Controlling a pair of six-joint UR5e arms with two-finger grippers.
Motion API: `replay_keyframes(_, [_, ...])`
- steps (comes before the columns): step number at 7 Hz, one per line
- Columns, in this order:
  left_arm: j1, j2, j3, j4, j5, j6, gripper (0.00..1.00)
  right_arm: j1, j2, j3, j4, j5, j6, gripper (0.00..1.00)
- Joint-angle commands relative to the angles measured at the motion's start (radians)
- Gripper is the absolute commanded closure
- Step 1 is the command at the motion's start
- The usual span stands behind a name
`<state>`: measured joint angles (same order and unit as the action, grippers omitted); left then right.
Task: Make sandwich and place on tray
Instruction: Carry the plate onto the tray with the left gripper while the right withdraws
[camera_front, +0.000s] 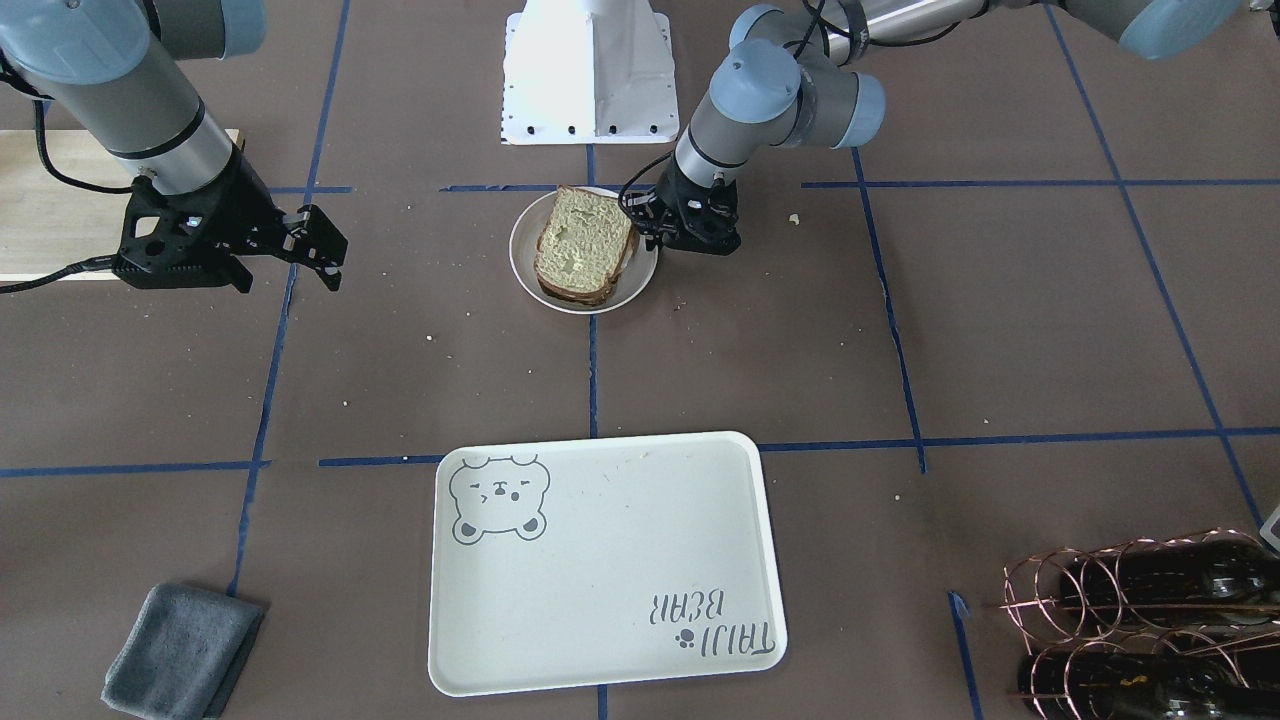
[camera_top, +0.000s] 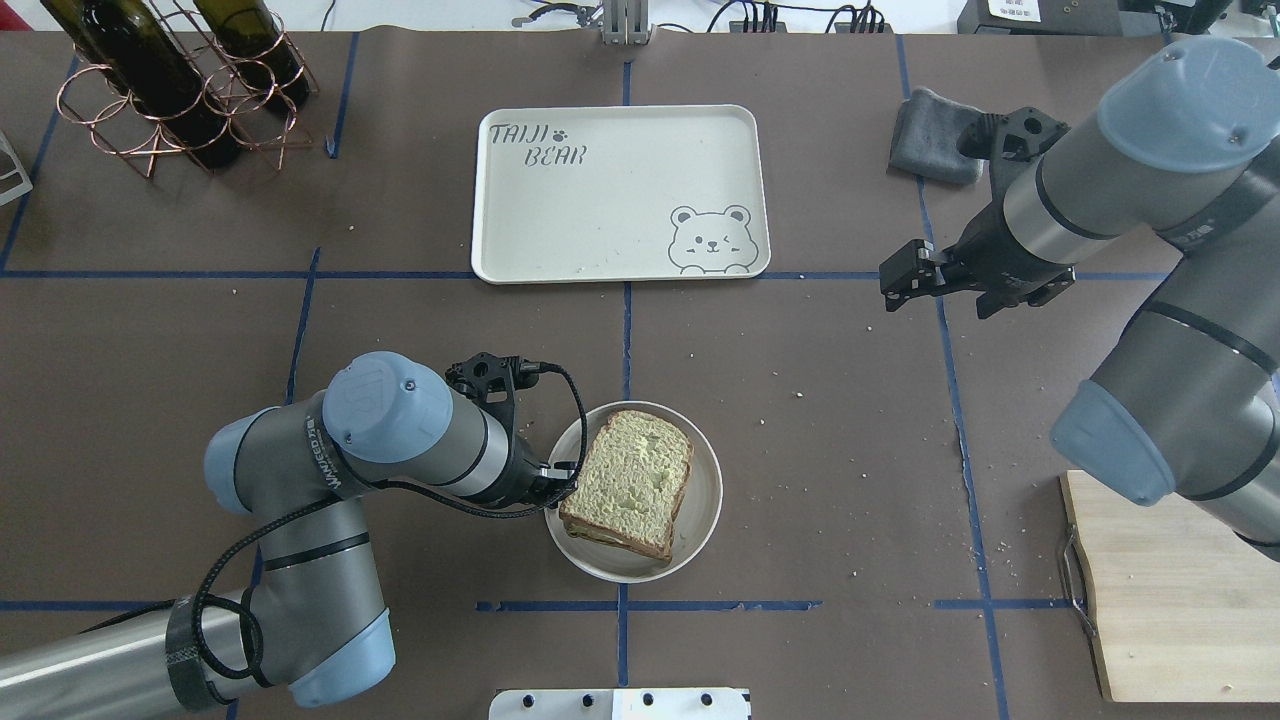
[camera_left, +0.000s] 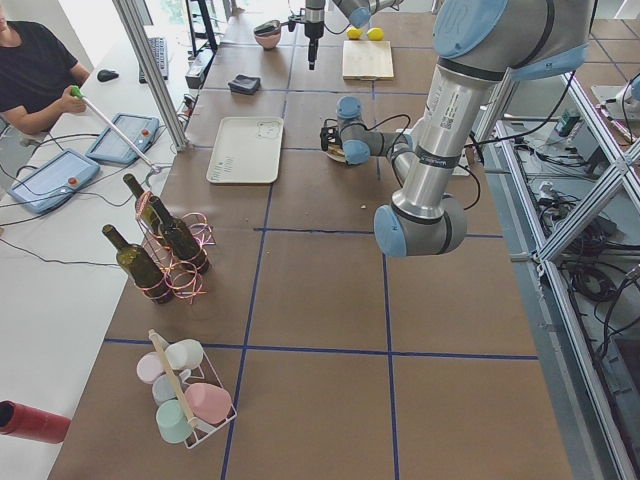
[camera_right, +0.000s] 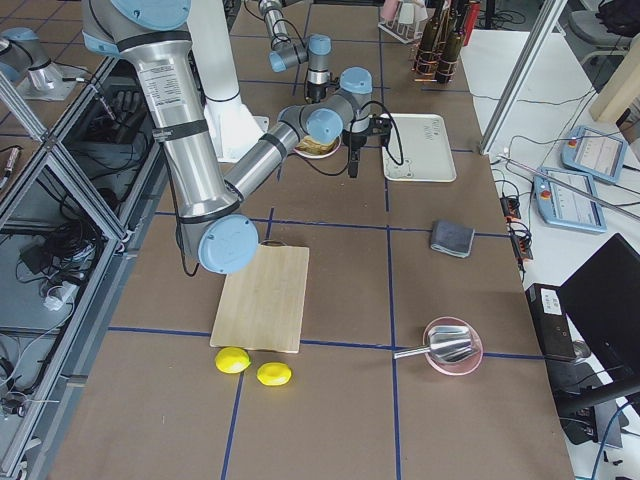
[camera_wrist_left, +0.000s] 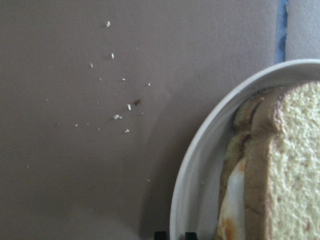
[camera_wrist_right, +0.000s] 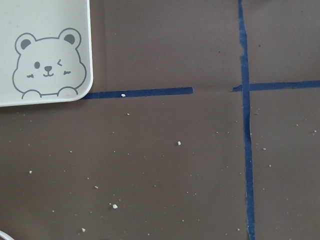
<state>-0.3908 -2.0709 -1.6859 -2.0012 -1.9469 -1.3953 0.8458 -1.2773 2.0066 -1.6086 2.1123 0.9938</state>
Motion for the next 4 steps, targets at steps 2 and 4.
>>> replay_keyframes(2, [-0.017, 0.002, -0.046, -0.071, -0.010, -0.100, 1.00, 0.091, -0.117, 0.014, 0.004, 0.041, -0.238, 0.00])
replay_keyframes(4, [-0.080, -0.005, -0.064, -0.077, -0.065, -0.164, 1.00, 0.145, -0.200, 0.012, 0.007, 0.041, -0.404, 0.00])
